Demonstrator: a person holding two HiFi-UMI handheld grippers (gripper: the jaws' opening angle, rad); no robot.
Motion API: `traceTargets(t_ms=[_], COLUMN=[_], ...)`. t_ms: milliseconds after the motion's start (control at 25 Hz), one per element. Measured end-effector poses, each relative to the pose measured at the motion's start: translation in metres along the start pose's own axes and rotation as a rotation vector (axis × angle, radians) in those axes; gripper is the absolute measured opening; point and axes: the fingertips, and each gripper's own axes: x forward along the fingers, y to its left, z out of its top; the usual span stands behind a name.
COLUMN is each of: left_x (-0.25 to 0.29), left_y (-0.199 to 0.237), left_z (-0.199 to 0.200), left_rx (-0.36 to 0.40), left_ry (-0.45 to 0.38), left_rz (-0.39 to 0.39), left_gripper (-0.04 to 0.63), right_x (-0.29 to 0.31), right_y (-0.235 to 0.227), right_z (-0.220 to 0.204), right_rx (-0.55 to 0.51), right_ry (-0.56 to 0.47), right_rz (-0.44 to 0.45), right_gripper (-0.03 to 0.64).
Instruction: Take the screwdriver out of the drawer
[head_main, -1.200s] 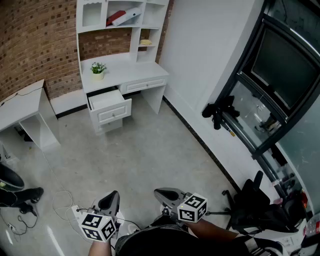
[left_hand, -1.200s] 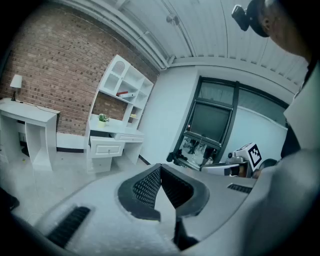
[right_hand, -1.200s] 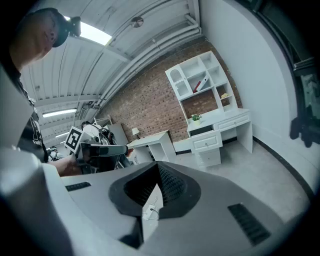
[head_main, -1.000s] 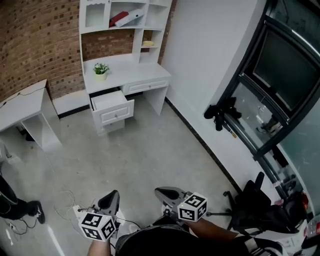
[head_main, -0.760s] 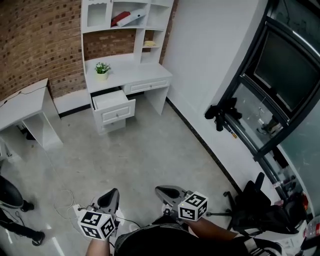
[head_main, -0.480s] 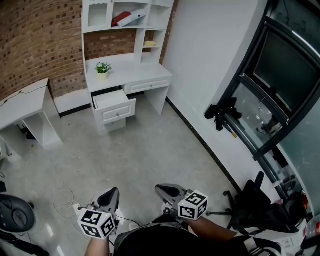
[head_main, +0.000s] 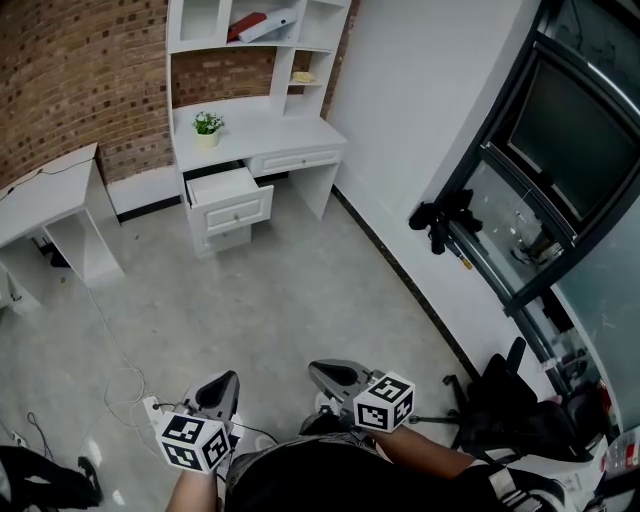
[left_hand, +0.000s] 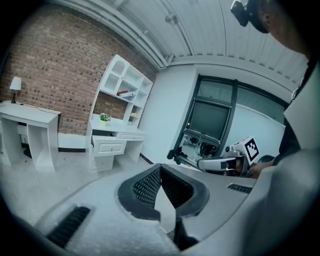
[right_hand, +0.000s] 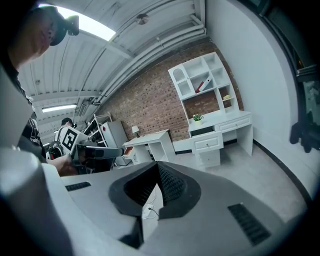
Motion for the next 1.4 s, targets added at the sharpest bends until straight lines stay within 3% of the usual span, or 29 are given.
traceTargets(t_ms=[280, 560, 800, 1000, 1400], left_x=[-0.004, 0.018, 0.043, 0.066, 0.127], left_y=[0.008, 0.019, 0.029, 0.054, 0.078], left_z=[0.001, -0.014, -0.003, 0.014, 0.068], left_rx=[-0.025, -0.068, -0.065, -0.131, -0.056], left_ry=[-0.011, 0.036, 0.056, 0.057, 0.048], left_rz=[0.021, 0.042, 0.043, 0.05, 0.073], left_gripper=[0.017, 0.017, 0.017, 0.017, 0.017], right_x=[0.008, 0.022, 0.051, 0.076, 0.125], right_y=[0.006, -0.017, -0.039, -0.057, -0.117], right_z=[-0.003, -0.004, 0.014, 0.027, 0.082], right_rx=[-0.004, 0.013, 0.027, 0.039, 0.051], right_ry=[0.032, 0.04, 0.026, 0.035, 0.016], right_rz=[0.026, 0.028, 0.048, 0.063, 0.092], right_gripper=[0.005, 0.005, 0.005, 0.005, 0.005])
